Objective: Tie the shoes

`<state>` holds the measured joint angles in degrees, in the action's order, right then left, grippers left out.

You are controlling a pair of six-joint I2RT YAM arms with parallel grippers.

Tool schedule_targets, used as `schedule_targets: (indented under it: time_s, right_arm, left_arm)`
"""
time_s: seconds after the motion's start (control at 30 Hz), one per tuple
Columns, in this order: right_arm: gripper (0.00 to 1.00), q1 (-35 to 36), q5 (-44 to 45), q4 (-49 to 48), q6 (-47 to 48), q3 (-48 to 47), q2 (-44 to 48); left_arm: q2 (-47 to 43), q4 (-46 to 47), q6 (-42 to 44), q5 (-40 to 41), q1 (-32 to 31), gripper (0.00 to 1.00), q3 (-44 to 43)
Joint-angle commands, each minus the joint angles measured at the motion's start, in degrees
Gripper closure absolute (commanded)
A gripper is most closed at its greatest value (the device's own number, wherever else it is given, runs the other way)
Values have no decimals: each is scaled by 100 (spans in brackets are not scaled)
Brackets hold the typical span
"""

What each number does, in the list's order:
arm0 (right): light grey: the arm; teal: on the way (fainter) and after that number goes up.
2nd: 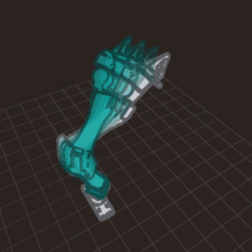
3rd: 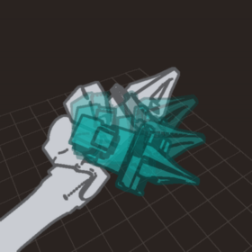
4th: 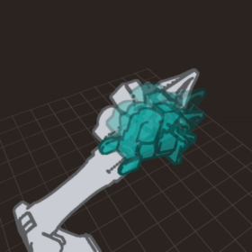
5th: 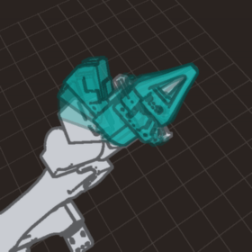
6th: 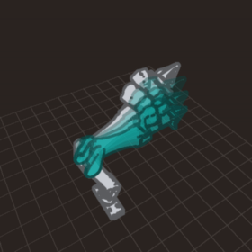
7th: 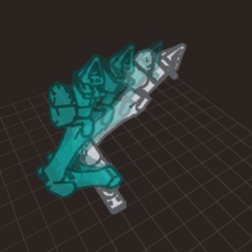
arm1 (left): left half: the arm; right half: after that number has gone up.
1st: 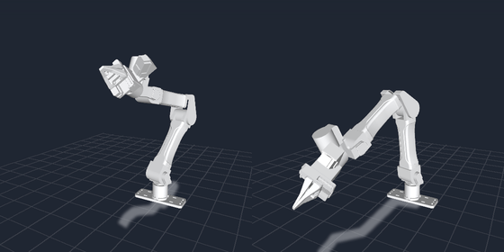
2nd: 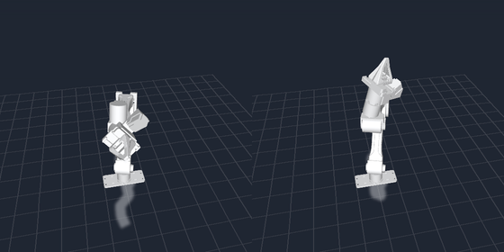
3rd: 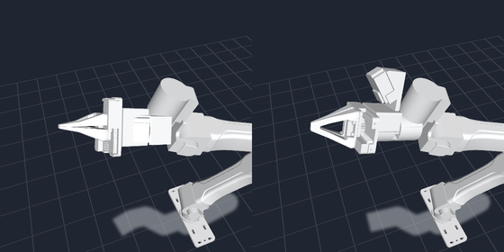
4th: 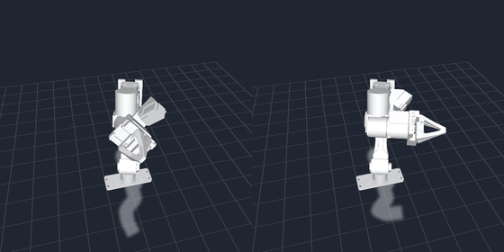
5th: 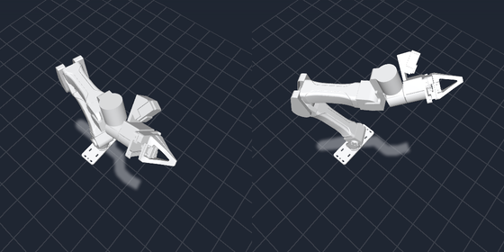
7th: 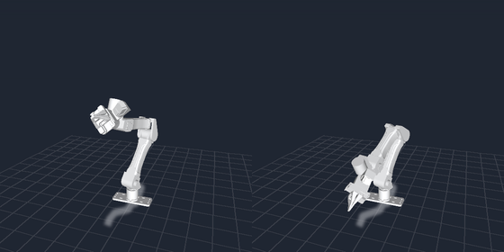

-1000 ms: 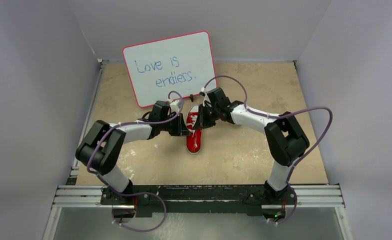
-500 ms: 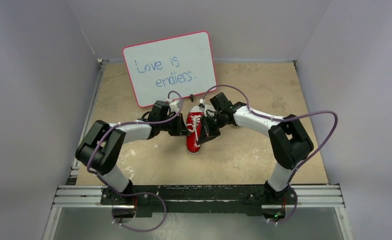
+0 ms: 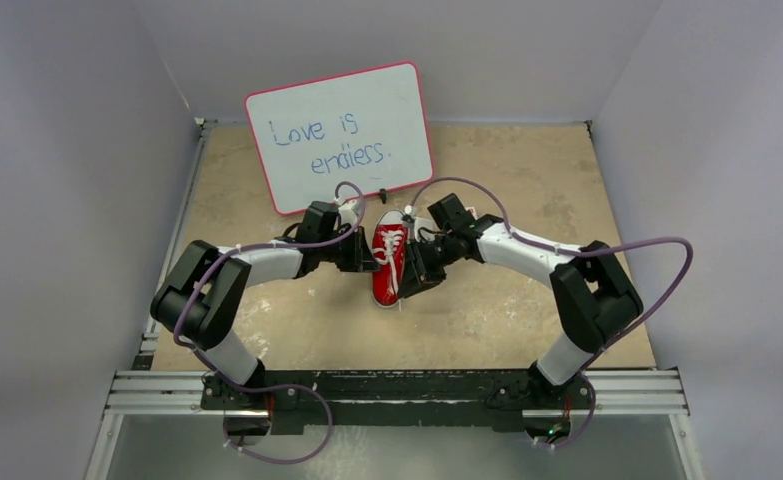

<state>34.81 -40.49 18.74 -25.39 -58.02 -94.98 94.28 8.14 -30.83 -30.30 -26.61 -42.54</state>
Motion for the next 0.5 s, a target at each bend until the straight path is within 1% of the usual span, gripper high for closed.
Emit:
schedule_targets:
  time_s: [0.0,0.07,0.17,0.2,0.23,0.33,0.47]
  right_arm:
    - [66,-152,-224,-9,352,-70,406]
    - [57,-401,-181,-182,525,-145,457]
    - [40,-821,-211,-956,541,-194,428]
    - [39,-909,-261,-1230,577,-256,352]
    - [39,-975,-316,-1439,591,-378,196]
    - [43,-1059,-592,-1648,875,-997,-401]
    - [46,-1062,-955,-1715,1688,-1497,-905]
  left_arm:
    - [-27,-129,152,-27,77,100,-62]
    - [-30,-130,147,-29,77,100,-61]
    - [-49,-121,124,-22,77,100,-22]
    - [-54,-120,109,-20,77,100,-18]
    - [-65,-121,90,-24,77,100,-11]
    - [-109,-124,45,-22,77,100,3]
    - [-158,-128,25,16,77,100,63]
